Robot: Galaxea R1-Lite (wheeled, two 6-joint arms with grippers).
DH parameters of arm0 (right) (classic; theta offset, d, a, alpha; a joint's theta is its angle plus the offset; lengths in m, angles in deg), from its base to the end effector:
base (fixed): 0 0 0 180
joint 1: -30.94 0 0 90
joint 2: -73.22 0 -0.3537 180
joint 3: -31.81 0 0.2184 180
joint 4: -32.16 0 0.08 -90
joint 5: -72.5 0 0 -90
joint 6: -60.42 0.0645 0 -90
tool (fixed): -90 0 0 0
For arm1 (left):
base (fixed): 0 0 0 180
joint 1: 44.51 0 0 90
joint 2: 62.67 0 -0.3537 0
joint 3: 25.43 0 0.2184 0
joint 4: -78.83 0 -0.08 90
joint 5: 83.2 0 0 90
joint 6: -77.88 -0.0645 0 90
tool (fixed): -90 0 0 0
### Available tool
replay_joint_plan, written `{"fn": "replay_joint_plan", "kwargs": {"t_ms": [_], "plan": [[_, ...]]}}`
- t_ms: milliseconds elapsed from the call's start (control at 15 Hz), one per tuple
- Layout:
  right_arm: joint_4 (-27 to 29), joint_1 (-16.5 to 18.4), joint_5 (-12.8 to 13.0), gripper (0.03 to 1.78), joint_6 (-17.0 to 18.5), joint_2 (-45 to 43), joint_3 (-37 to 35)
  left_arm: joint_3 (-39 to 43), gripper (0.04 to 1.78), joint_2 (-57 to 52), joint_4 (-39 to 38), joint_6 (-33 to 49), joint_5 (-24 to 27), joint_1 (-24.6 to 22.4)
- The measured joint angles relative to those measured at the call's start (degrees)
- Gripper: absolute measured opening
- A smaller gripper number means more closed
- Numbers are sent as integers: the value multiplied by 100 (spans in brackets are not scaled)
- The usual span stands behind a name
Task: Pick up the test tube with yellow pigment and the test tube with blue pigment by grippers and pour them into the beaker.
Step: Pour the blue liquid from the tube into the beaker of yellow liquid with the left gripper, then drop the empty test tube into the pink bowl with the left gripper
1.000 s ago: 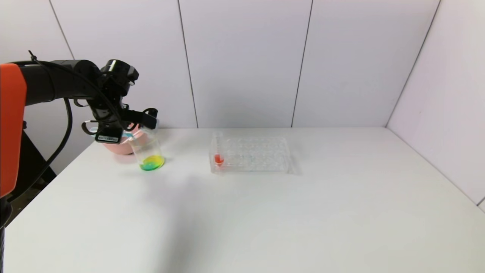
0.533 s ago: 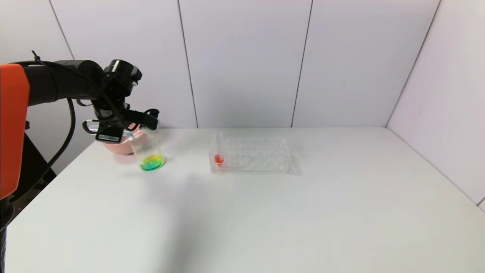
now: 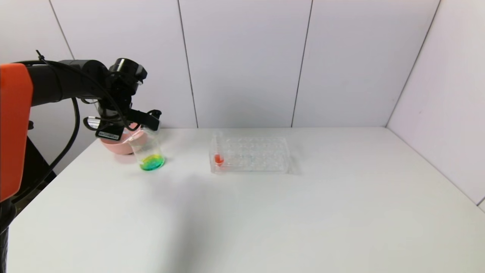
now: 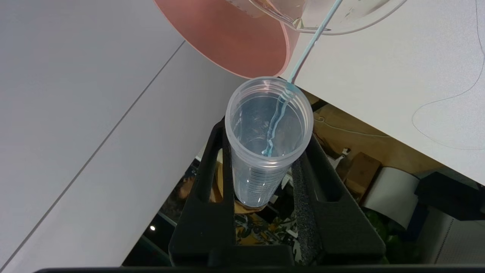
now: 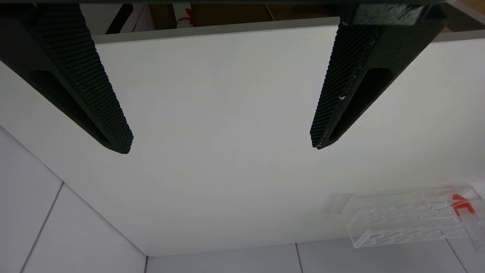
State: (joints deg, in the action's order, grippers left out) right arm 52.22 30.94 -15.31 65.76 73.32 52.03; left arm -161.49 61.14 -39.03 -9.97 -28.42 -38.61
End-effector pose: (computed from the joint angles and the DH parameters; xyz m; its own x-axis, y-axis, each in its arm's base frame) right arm -0.0042 -0.0025 0.0759 0.9993 -0.0382 0.0010 0.0380 0.9949 0.0931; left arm 0.4969 -0.0140 0.2387 0.5828 0.5196 -0.6248 0.7495 -0.0466 0.6604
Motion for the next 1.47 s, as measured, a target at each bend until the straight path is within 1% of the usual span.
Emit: {"fn": "replay_joint_plan", "kwargs": {"t_ms": [667, 800, 933, 1067, 1200, 1400, 1467], "plan": [[0, 0, 0, 171, 0, 0, 0, 9, 45, -40, -33, -18, 55, 24], [0, 0, 0, 171, -2, 0, 0, 30, 45, -134, -26, 61, 256, -34], [0, 0, 0, 171, -2, 0, 0, 85, 45, -265, 7, 422, 783, -157], [0, 0, 0, 171, -2, 0, 0, 129, 45, -401, 22, 1143, 1384, -284], [0, 0, 0, 171, 0, 0, 0, 155, 45, -581, -13, 2167, 1915, -414], [0, 0, 0, 171, -2, 0, 0, 174, 45, -831, -146, 4107, 2751, -608], [2, 0, 0, 171, -2, 0, 0, 184, 45, -897, -282, 4719, 3142, -738]]}}
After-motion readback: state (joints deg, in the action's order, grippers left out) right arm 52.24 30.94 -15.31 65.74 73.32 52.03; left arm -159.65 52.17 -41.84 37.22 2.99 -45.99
